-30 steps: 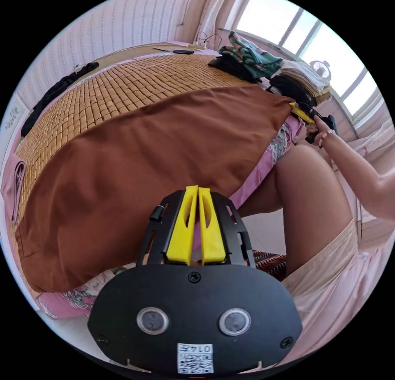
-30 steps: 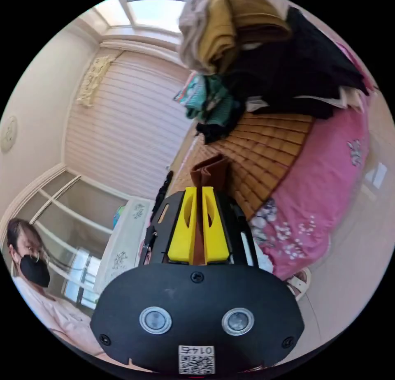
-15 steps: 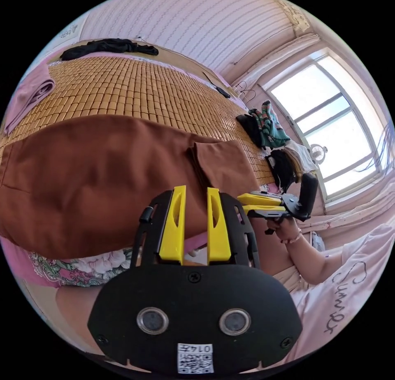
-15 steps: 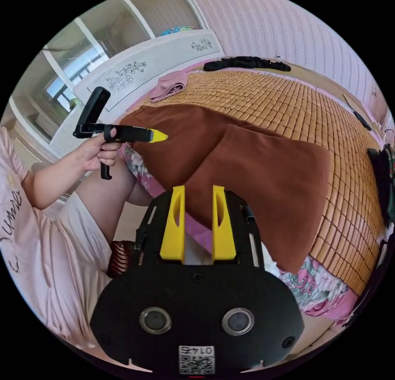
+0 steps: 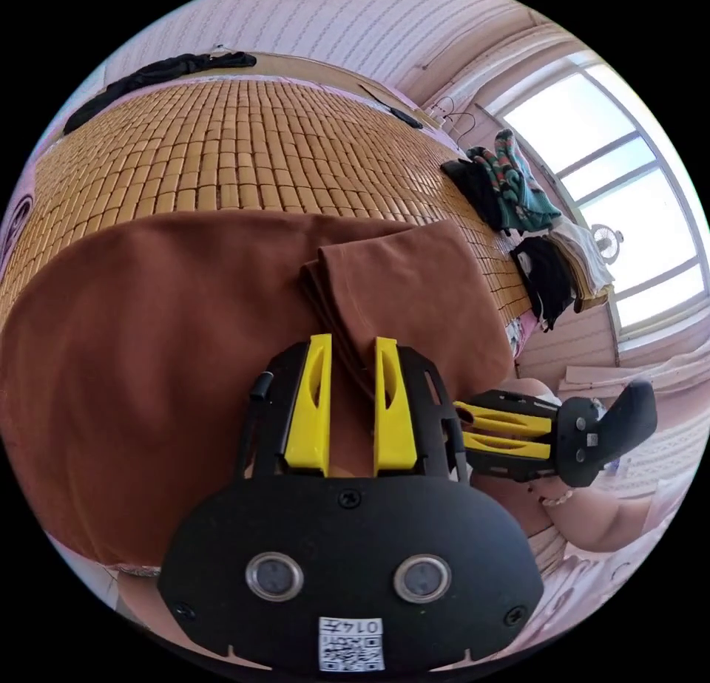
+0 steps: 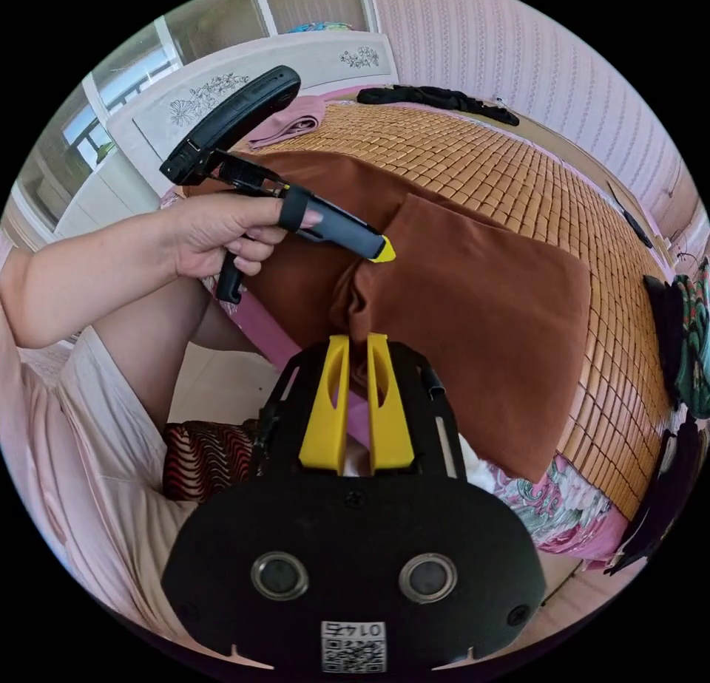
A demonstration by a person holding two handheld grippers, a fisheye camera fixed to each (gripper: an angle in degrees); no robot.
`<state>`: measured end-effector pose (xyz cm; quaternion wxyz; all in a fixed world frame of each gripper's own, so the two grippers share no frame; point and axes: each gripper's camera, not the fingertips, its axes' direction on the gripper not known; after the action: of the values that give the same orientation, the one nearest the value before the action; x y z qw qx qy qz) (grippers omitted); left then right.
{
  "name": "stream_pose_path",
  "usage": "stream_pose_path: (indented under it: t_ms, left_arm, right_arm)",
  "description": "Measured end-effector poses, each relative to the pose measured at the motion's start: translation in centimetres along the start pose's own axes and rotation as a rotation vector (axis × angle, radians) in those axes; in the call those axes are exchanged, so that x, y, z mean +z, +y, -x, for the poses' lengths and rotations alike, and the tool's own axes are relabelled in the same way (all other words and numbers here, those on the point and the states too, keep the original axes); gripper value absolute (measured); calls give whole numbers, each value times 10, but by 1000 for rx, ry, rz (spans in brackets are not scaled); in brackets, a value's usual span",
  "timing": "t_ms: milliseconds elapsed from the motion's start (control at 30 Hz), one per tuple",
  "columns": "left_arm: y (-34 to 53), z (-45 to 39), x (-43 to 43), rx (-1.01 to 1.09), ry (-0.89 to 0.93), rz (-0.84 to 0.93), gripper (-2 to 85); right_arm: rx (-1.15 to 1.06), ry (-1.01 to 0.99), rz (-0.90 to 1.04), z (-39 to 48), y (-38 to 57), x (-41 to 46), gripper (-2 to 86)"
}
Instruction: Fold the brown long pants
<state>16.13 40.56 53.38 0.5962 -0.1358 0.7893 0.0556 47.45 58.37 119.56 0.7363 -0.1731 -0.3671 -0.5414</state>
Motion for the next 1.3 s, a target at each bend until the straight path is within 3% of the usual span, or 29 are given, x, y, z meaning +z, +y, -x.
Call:
stream_pose_path:
  t_ms: [233, 500, 633, 700, 767, 867, 1000, 1133, 1300]
  left_arm:
    - [5, -27, -15, 117, -51, 32, 42]
    - [32, -46, -128, 225, -92, -266, 41]
    - [62, -27, -227, 260, -378, -374, 45]
    - [78, -2, -259, 189, -528, -334, 50]
    - [107, 46, -288, -19, -674, -326, 51]
    - [143, 94, -294, -203, -821, -222, 60]
    - [174, 101, -281, -217, -734, -161, 60]
    - [192, 78, -260, -131, -677, -141, 75]
    - [209, 100, -270, -255, -633, -165, 112]
  right_arm:
    - [52, -83, -50, -11, -4, -6, 31]
    - [-73, -229, -344, 8, -61, -75, 32]
    - [-322, -414, -407, 73, -163, -82, 49]
    - [-357, -549, -377, 104, -208, -61, 65]
    - [-356, -662, -249, 140, -252, -8, 74]
    - [-293, -632, -102, 146, -259, 27, 66]
    - [-275, -563, -106, 106, -216, 13, 92]
    - [3, -325, -126, 20, -137, -22, 127]
    - [320, -226, -165, -38, -63, -41, 144]
